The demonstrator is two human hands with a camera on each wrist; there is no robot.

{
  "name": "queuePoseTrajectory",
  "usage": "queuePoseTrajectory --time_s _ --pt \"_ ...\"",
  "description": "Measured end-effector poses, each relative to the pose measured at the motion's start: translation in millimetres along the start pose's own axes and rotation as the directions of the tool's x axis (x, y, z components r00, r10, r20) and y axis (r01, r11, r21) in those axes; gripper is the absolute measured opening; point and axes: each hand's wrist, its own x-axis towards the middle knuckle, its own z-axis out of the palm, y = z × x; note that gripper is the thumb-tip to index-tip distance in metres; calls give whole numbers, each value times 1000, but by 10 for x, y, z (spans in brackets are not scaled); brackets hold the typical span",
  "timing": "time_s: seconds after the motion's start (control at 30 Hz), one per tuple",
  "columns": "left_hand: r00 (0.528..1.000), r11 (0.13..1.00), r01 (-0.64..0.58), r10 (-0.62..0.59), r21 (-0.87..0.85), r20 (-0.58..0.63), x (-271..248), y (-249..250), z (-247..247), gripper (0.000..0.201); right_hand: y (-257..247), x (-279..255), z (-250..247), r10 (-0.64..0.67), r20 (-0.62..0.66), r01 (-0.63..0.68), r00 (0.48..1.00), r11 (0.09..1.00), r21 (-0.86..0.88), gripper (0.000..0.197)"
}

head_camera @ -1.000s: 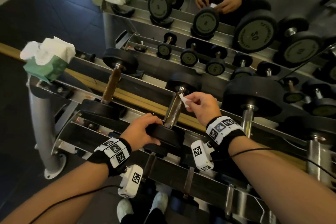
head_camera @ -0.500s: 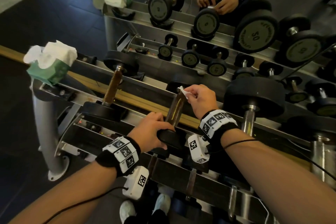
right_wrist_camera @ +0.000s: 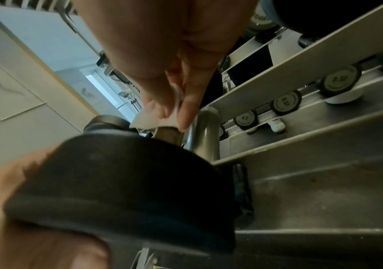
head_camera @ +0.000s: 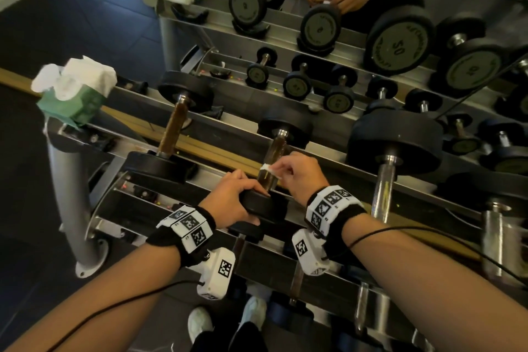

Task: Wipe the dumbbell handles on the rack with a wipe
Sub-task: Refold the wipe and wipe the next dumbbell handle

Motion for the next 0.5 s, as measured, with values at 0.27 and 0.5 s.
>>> queuePoseTrajectory --time_s 0.27,0.5 --pt "999 1000 -15 14 -22 -30 -1 -57 41 53 -133 425 -368 75 -53 -72 996 996 52 11" --pt "999 999 -27 26 -37 -23 26 -125 52 50 -129 365 -187 -4 -115 -18 993 981 -194 17"
